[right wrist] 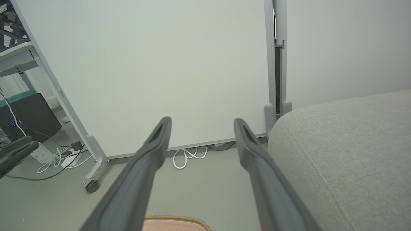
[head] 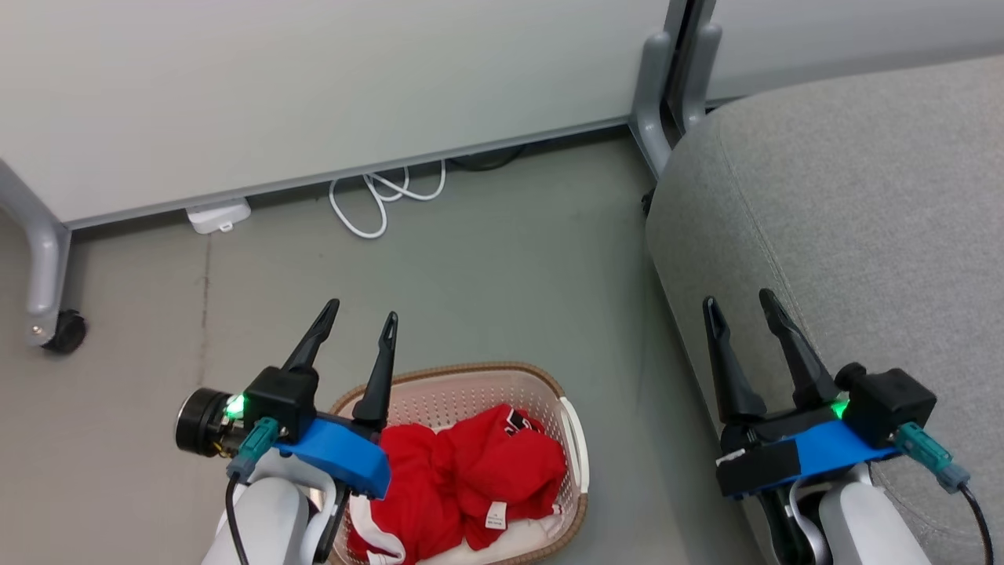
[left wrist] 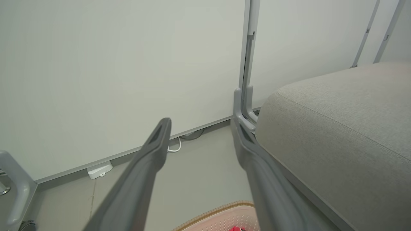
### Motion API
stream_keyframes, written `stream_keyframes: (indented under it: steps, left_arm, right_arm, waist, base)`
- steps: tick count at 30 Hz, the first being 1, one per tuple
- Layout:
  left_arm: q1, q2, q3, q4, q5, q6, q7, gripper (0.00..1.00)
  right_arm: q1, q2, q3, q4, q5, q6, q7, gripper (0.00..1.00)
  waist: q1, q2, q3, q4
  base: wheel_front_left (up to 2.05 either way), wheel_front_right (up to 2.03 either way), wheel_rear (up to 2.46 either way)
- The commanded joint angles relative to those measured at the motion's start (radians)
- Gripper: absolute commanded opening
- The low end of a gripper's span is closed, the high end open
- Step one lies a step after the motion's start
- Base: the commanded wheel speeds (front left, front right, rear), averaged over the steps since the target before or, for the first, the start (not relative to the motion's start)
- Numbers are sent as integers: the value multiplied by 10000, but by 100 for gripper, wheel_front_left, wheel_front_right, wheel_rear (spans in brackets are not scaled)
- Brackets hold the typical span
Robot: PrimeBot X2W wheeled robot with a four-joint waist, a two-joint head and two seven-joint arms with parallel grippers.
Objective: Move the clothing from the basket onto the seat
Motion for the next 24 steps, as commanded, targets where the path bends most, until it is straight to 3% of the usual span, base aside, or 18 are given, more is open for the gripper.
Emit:
stream_keyframes:
  steps: [1,10,24]
  left_arm:
    - [-497,177,-308,240,-15,-78,-28,100]
    - [-2636,913,-2155,1912,-329,-48,-28,100]
    - [-5424,1385,-5743,5173,-1269,-47,-15,100]
  right_arm:
    - [-289,-43,-32,-136,24,4,-32,100]
    - [-1356,-37,-76,-698,141,4,-30,100]
    - [-2687,-35,95,-1506,340,3,-30,100]
  waist:
    - [0,0,636,-418]
    - [0,0,2707,-1282]
    - [0,0,5298,-1941]
  base:
    - [0,0,0]
    - [0,0,0]
    - [0,0,0]
